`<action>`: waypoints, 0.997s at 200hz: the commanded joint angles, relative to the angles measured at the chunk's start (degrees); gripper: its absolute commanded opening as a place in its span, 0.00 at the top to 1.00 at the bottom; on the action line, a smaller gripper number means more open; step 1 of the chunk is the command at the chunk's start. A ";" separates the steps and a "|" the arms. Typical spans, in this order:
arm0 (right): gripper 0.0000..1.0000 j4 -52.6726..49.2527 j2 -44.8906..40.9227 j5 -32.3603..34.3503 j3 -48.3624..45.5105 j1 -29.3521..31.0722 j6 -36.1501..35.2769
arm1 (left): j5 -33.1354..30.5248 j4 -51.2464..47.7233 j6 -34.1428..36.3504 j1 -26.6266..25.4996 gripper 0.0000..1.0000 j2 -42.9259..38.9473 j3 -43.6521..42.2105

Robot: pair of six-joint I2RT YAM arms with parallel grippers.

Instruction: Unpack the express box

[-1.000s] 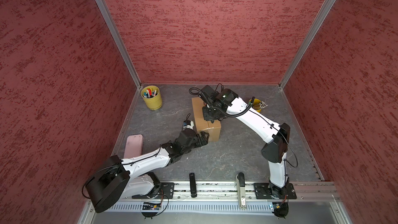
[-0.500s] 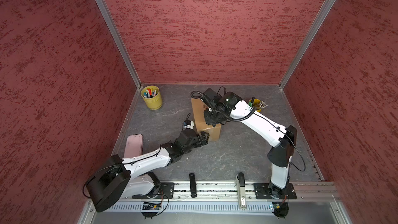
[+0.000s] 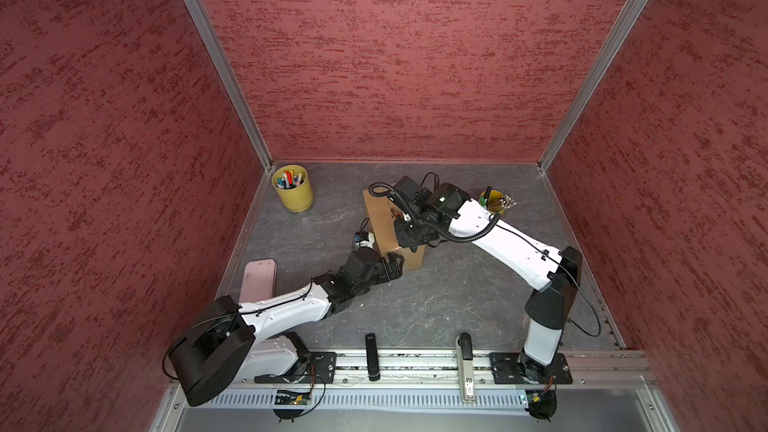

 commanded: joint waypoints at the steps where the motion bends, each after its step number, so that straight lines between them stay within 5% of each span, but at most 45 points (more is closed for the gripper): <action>1: 1.00 -3.39 -1.95 -3.44 -1.81 1.16 1.11 | -2.27 0.14 0.81 0.84 0.00 0.41 1.52; 199: 1.00 -1.35 -7.25 -6.33 -8.80 3.27 1.58 | 0.59 0.14 3.40 4.19 0.00 1.64 2.75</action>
